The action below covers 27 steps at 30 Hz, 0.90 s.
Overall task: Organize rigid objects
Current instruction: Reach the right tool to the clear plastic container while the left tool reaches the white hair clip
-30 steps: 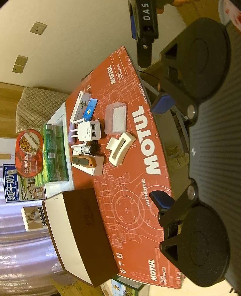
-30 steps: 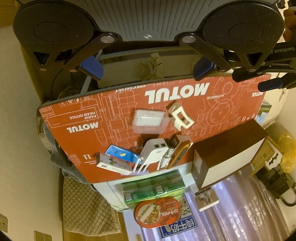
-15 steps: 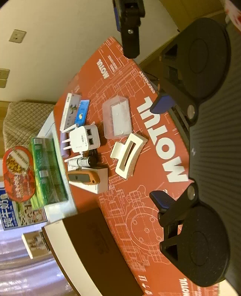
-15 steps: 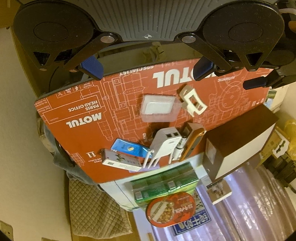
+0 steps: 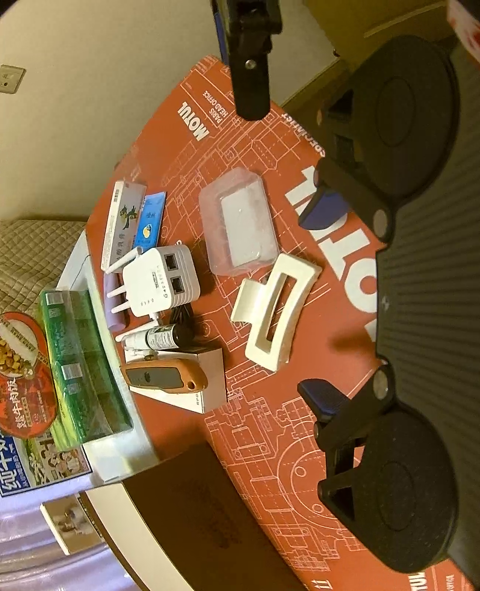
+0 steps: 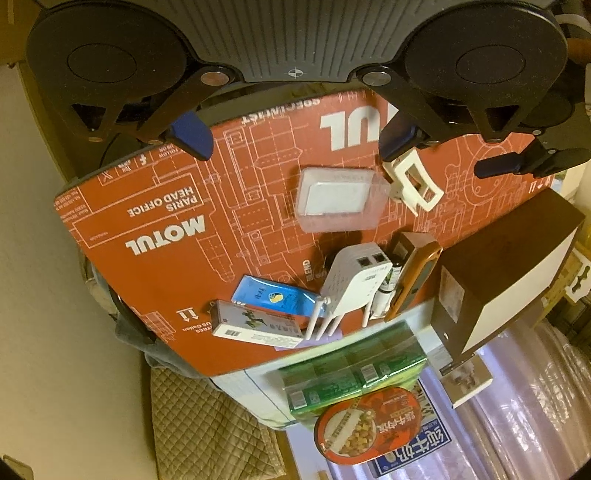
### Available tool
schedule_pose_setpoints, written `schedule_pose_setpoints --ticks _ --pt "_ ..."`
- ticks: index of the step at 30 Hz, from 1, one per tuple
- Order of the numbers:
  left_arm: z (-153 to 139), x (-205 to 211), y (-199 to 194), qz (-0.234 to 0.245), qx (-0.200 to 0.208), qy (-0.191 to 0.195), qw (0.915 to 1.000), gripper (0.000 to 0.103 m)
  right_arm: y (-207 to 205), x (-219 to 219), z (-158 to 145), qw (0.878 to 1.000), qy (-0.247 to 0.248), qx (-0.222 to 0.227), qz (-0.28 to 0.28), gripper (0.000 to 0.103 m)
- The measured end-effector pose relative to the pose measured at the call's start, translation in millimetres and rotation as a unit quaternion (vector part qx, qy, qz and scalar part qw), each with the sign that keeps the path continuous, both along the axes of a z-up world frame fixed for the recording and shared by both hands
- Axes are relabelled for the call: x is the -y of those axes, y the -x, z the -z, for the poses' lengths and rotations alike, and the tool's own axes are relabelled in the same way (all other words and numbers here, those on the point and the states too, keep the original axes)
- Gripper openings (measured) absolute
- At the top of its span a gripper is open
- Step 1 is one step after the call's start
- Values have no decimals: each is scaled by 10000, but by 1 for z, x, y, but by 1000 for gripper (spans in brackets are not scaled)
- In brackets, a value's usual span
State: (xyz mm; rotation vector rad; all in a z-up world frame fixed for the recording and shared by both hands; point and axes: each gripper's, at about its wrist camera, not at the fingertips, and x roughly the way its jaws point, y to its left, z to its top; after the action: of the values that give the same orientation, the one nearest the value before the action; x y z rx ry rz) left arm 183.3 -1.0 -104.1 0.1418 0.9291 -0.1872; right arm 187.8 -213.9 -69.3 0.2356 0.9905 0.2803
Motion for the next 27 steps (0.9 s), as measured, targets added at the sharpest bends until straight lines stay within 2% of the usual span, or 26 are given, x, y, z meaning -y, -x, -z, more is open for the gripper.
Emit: schedule_pose_setpoints --ticks 8,10,13,17,21,24,27 --pt "13 -8 -16 254 -111 -18 9996 85 -17 -18 4 9999 73 102 -67 92" --pt "18 -6 -19 190 -189 -69 9996 84 -22 -19 7 9999 75 38 -108 91" --pt "20 -4 -21 55 -176 49 9998 84 -30 -19 10 9992 38 -4 -402 91" --pt "23 -4 -24 -515 -239 3 9984 79 -49 -20 15 9940 208 70 -1071 91" --pt "22 -15 -15 -1234 -269 44 9920 79 -64 -18 16 9827 161 207 -1832 91" --pt "25 -26 -8 -1867 -359 36 9818 79 -75 -25 20 9695 243 330 -2417 91" --pt "26 -30 1 -2274 -397 71 9730 78 -79 -36 28 9499 392 497 -3061 90"
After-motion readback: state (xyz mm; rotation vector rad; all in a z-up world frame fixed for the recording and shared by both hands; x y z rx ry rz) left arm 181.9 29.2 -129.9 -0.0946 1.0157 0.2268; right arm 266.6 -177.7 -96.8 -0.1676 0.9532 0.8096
